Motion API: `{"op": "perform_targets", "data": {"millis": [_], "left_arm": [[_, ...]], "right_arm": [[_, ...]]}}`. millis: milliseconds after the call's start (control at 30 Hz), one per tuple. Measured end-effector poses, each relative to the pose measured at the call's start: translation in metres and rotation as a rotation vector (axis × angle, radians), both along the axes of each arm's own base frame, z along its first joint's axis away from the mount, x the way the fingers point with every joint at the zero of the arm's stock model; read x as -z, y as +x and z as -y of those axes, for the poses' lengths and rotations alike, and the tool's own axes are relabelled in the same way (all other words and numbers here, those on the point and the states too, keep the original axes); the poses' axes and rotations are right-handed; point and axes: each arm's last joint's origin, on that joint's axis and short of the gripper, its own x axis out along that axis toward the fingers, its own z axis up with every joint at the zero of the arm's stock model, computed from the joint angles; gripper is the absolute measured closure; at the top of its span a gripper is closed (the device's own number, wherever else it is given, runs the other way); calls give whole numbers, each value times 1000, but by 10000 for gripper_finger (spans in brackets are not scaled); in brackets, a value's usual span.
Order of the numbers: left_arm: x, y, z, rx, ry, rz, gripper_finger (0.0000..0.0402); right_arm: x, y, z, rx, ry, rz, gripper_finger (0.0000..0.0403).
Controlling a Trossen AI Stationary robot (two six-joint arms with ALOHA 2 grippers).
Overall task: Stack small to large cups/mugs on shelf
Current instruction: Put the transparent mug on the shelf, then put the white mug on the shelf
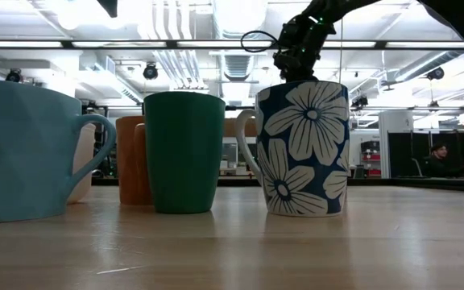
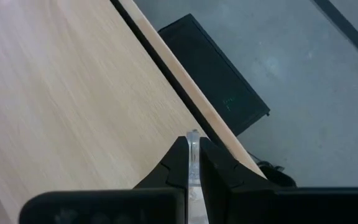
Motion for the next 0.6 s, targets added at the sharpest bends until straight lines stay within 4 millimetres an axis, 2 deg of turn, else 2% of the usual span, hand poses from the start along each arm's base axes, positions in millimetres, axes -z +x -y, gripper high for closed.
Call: {"op": "perform_targets", "data": {"millis": [133, 400, 600], "left_arm": [[0, 0, 0, 0, 0, 0, 123], [0, 0, 0, 1, 0, 0, 123], [0, 0, 0, 1, 0, -1, 123]], "right_arm": [[0, 0, 0, -3, -1, -1, 377], [-1, 0, 1, 6, -10, 10, 289], [-3, 2, 4, 10, -34, 35, 242]]}}
